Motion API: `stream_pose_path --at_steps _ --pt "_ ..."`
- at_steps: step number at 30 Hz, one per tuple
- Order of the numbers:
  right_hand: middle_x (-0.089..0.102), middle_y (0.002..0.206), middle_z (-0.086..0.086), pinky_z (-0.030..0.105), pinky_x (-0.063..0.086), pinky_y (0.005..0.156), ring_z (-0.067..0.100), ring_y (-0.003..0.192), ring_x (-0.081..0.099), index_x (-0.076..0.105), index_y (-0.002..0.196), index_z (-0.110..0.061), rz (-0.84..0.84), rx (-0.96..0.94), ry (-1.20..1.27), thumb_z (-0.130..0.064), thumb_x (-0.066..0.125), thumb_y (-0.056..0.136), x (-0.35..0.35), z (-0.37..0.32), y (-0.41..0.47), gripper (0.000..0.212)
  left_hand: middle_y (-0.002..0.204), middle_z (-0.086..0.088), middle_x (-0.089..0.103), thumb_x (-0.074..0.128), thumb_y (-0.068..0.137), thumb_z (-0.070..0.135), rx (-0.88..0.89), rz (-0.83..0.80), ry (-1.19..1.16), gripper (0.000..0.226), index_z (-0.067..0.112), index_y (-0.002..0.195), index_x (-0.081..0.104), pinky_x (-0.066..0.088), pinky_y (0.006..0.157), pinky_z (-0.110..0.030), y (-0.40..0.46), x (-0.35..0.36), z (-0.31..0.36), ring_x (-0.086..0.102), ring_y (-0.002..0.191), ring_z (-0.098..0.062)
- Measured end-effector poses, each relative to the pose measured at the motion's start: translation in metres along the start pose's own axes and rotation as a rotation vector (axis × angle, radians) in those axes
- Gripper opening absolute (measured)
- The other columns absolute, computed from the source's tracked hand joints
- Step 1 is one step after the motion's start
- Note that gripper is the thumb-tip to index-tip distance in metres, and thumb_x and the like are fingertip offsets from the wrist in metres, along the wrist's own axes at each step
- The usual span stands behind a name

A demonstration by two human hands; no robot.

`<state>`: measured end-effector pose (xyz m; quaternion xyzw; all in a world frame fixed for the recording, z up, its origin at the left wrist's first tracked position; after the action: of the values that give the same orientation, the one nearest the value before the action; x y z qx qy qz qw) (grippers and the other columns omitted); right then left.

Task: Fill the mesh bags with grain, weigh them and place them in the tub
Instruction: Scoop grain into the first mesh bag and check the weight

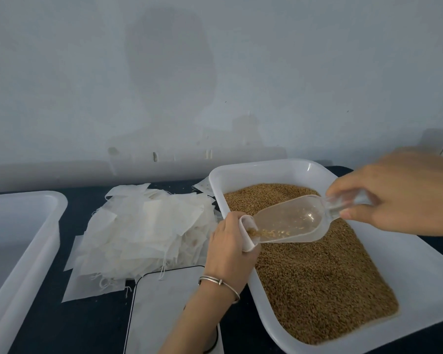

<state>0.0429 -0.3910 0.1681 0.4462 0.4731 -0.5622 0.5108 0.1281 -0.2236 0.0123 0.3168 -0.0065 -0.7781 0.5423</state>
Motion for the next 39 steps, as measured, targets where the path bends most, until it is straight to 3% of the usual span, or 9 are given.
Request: stream_pose_path --at_steps 3,5,8,12,16,23,26,34,39 --pt "0.031 0.078 -0.065 0.016 0.034 0.055 -0.035 0.079 0.038 0.046 0.084 -0.066 -0.007 0.014 0.132 -0.07 0.03 0.07 0.01 0.003 -0.005 0.021 0.078 0.004 0.05 0.062 0.086 0.001 -0.104 0.08 -0.296 0.023 0.018 0.085 0.047 0.042 0.056 -0.012 0.0 -0.009 -0.003 0.048 0.062 0.002" --pt "0.043 0.082 -0.06 0.018 0.04 0.062 -0.033 0.081 0.044 0.048 0.094 -0.066 0.0 0.033 0.289 -0.079 0.027 0.064 0.022 0.002 -0.011 0.038 0.075 0.002 0.051 0.063 0.087 0.004 -0.168 0.198 -0.429 0.013 0.008 0.085 0.052 0.043 0.057 -0.012 -0.003 -0.022 -0.008 0.047 0.06 0.001" --pt "0.064 0.083 -0.035 0.028 0.053 0.068 -0.011 0.078 0.062 0.057 0.098 -0.056 0.074 0.122 0.514 -0.078 0.032 0.06 0.048 -0.006 -0.018 0.051 0.076 -0.003 0.057 0.065 0.085 0.002 -0.236 0.347 -0.613 0.009 0.002 0.088 0.056 0.048 0.06 -0.018 -0.011 -0.052 -0.022 0.055 0.068 -0.009" --pt "0.068 0.072 -0.007 0.038 0.058 0.064 0.012 0.063 0.065 0.056 0.096 -0.043 0.152 0.282 0.603 -0.069 0.037 0.074 0.097 -0.021 -0.015 0.038 0.074 0.005 0.061 0.066 0.071 0.012 -0.15 0.354 -0.441 0.017 0.012 0.086 0.059 0.049 0.059 -0.016 -0.033 -0.093 -0.047 0.056 0.068 -0.005" --pt "0.061 0.065 -0.007 0.027 0.043 0.052 0.009 0.056 0.059 0.06 0.101 -0.031 0.133 0.385 0.563 -0.048 0.047 0.091 0.133 -0.035 -0.004 0.023 0.076 0.006 0.059 0.071 0.078 0.001 -0.183 0.213 -0.266 0.028 0.019 0.093 0.055 0.044 0.056 -0.01 -0.061 -0.097 -0.071 0.055 0.065 0.002" --pt "0.058 0.083 -0.015 0.025 0.034 0.056 0.002 0.073 0.052 0.06 0.112 -0.029 0.129 0.42 0.576 -0.046 0.048 0.094 0.15 -0.052 0.007 0.027 0.075 0.015 0.053 0.061 0.084 0.004 -0.152 0.128 -0.149 0.026 0.023 0.098 0.05 0.041 0.055 -0.016 -0.063 -0.09 -0.06 0.049 0.061 0.001" --pt "0.061 0.076 -0.007 0.025 0.038 0.056 0.011 0.066 0.056 0.061 0.104 -0.027 0.142 0.4 0.552 -0.045 0.049 0.093 0.151 -0.052 0.007 0.024 0.083 0.012 0.054 0.06 0.085 0.009 -0.199 -0.011 -0.02 0.028 0.026 0.103 0.046 0.044 0.062 -0.024 -0.061 -0.084 -0.057 0.052 0.072 -0.006" --pt "0.063 0.069 -0.001 0.026 0.041 0.054 0.019 0.058 0.059 0.059 0.093 -0.033 0.144 0.373 0.583 -0.048 0.049 0.091 0.154 -0.052 0.007 0.018 0.086 0.011 0.057 0.067 0.081 0.014 -0.194 -0.034 -0.063 0.037 0.029 0.106 0.044 0.043 0.06 -0.01 -0.069 -0.09 -0.055 0.055 0.073 -0.002" --pt "0.064 0.073 -0.003 0.029 0.044 0.058 0.018 0.063 0.06 0.059 0.094 -0.033 0.157 0.36 0.596 -0.047 0.052 0.09 0.158 -0.048 0.008 0.016 0.109 0.01 0.058 0.074 0.081 0.019 -0.16 -0.015 -0.193 0.044 0.028 0.115 0.046 0.043 0.088 -0.013 -0.072 -0.092 -0.057 0.055 0.107 -0.005"
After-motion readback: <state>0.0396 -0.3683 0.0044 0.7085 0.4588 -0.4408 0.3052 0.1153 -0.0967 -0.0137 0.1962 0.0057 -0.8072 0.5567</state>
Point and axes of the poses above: each hand's wrist, its own y-axis towards the middle knuckle, its own x-axis out of the palm, z = x × y, the point moved 3 cm from there along y, towards the middle knuckle
